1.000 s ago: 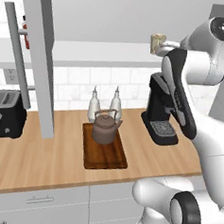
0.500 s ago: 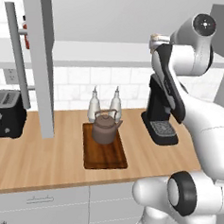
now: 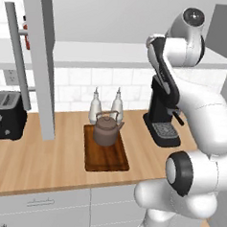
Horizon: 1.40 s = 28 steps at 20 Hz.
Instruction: Pick the kettle from the counter and place it on the tray. Then pick the mug from the cabinet and place it on the tray. Then close the cabinet doors.
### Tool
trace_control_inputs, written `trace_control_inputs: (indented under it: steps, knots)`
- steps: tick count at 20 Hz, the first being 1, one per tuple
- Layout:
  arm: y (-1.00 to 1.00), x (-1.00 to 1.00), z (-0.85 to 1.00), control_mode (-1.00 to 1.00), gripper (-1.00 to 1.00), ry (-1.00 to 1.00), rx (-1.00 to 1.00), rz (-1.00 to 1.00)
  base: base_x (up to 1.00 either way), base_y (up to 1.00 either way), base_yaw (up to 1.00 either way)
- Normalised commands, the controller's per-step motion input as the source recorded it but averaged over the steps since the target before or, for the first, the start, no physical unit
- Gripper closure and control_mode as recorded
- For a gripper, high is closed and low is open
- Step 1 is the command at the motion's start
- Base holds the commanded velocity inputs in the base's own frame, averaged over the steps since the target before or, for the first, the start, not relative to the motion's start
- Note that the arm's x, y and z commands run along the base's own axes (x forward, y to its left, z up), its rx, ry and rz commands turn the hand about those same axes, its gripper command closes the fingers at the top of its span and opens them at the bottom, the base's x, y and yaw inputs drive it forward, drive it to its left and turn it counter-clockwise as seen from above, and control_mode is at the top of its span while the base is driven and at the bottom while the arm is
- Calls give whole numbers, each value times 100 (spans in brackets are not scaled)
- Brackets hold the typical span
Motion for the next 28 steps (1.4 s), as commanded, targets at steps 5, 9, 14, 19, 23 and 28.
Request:
trace_control_inputs:
  steps: [5,9,14,19,23,28]
  knots:
    - [-6,36,-11,-100,-100,3,-1,-15,0,0,0]
    - [-4,46,-12,-100,-100,0,0,-20,0,0,0]
    - [0,45,-4,-100,-100,0,0,-11,0,0,0]
    - [-1,37,-3,-100,-100,1,0,-2,0,0,0]
    - [-1,39,-9,-100,-100,1,0,-2,0,0,0]
    - [-12,33,-9,-100,-100,1,0,-1,0,0,0]
